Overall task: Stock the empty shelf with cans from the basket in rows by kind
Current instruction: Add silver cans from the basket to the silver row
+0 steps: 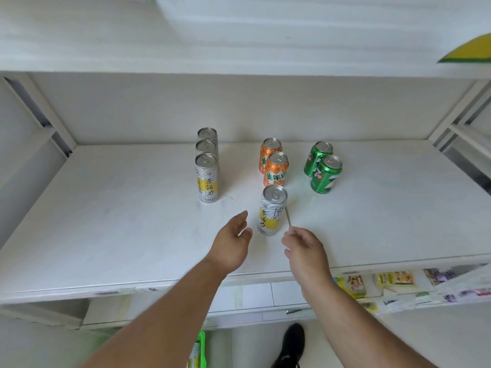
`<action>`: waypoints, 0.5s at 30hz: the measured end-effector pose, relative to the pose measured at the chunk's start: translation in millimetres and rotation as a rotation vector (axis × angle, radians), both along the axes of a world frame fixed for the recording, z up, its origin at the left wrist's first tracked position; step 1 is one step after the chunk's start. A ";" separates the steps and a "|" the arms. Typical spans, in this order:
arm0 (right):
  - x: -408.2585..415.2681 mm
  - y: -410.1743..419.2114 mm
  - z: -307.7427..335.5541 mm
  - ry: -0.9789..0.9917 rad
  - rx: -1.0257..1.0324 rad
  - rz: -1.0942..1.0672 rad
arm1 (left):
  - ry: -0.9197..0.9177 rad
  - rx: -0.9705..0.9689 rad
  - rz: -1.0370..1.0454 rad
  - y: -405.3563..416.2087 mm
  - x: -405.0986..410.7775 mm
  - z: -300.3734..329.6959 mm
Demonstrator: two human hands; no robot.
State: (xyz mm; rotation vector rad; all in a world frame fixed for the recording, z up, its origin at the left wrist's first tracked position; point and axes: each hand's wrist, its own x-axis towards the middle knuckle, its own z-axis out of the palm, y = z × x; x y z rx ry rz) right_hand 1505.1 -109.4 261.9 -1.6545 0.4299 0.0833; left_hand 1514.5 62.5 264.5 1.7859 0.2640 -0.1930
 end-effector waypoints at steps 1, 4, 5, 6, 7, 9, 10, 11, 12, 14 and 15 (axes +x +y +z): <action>9.2 -4.0 -1.9 0.006 -0.028 0.004 | 0.003 0.002 -0.011 -4.0 4.0 -0.5; 29.8 -1.8 -3.4 0.047 0.014 0.083 | 0.045 0.014 -0.030 -12.3 18.3 0.0; 33.6 1.0 -4.4 0.046 0.023 0.112 | 0.064 0.019 -0.047 -14.2 22.1 2.1; 36.5 3.9 -6.1 0.048 0.024 0.143 | 0.082 0.020 -0.069 -15.8 25.2 3.7; 38.3 6.8 -7.9 0.047 0.024 0.168 | 0.092 0.024 -0.099 -17.4 27.4 5.7; 39.5 11.8 -9.5 0.030 0.036 0.193 | 0.078 0.034 -0.156 -20.0 27.5 8.4; 39.6 13.9 -10.0 0.026 0.031 0.204 | 0.058 0.037 -0.170 -20.4 25.8 8.0; 39.8 16.2 -10.2 0.025 0.023 0.212 | 0.038 0.040 -0.167 -19.3 23.2 6.8; 39.9 19.2 -9.1 0.024 0.013 0.224 | 0.024 0.038 -0.155 -16.8 19.7 5.7; 40.6 27.8 -9.9 0.021 0.011 0.252 | 0.007 0.028 -0.118 -7.9 9.8 5.6; 40.3 33.9 -11.5 0.023 0.013 0.271 | 0.005 0.025 -0.096 -1.5 4.1 5.8</action>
